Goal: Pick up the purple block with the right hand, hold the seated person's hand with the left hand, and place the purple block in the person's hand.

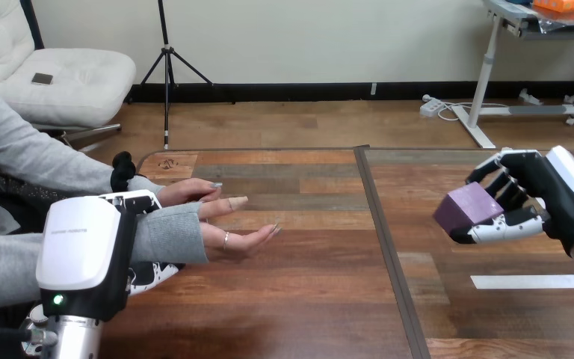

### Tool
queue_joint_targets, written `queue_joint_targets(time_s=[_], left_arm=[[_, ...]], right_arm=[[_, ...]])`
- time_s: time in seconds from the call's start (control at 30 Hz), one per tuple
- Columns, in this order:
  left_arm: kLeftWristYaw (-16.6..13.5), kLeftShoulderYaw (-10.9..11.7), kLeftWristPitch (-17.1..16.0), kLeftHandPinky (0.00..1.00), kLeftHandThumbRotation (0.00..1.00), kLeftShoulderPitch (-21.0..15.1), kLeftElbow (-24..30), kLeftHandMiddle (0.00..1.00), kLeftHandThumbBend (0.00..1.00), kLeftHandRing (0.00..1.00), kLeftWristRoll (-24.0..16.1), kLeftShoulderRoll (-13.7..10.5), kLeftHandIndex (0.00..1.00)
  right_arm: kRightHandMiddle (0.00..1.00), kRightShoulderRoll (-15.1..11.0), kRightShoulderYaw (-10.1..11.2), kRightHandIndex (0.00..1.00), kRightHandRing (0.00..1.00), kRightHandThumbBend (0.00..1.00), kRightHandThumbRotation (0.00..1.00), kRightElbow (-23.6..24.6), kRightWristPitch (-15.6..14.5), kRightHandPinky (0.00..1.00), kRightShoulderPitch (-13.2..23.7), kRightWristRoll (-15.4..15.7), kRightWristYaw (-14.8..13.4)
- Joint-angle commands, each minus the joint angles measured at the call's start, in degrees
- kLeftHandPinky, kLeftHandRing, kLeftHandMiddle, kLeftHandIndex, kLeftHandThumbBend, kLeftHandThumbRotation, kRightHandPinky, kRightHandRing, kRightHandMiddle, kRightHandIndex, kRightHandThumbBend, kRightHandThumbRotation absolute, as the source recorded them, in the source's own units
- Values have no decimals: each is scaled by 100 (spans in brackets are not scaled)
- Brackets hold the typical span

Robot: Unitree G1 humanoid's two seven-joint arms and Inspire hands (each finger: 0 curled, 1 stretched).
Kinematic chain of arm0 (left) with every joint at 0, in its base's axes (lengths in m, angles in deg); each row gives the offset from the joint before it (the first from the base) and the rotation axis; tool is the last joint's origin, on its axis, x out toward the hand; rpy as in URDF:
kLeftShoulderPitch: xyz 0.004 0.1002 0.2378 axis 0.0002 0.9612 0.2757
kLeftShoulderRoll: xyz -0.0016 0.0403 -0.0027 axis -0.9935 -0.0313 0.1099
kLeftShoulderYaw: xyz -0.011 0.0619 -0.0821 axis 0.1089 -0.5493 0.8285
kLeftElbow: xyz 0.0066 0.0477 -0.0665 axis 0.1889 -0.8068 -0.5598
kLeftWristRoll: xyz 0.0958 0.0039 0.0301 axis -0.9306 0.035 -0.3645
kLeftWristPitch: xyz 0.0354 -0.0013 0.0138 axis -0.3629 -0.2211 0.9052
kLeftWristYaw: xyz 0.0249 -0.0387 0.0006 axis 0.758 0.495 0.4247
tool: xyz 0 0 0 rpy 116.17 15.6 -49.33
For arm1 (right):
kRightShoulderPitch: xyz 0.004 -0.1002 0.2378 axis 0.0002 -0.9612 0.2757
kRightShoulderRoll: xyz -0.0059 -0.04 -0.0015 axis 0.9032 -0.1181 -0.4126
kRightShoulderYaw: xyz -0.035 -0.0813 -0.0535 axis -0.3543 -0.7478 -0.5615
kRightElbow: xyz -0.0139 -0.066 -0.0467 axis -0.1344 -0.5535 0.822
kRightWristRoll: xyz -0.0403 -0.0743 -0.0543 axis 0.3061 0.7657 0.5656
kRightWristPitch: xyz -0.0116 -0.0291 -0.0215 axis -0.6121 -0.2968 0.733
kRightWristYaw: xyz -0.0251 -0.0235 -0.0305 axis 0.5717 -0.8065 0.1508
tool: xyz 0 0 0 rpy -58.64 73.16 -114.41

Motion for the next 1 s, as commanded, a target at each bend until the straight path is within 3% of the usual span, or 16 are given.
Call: queue_joint_targets(time_s=[0.0,0.27,0.7,0.97], left_arm=[[-687,-21,-250,20,0,-813,-11,30,80,24,-126,89,32],[-1098,-163,-272,20,0,-934,-226,31,79,25,-333,146,32],[-1983,-391,-623,20,0,-1209,-813,31,79,24,-516,304,32],[-2214,-542,-682,20,0,-1352,-1068,30,77,24,-573,408,32]], right_arm=[[38,218,-8,44,33,82,0,376,155,30,403,-101,28],[40,302,-56,44,36,81,0,565,12,32,442,-25,23],[40,532,-60,44,36,82,0,885,-192,33,495,-39,45],[37,678,-69,44,32,82,0,1067,-319,28,539,-47,75]])
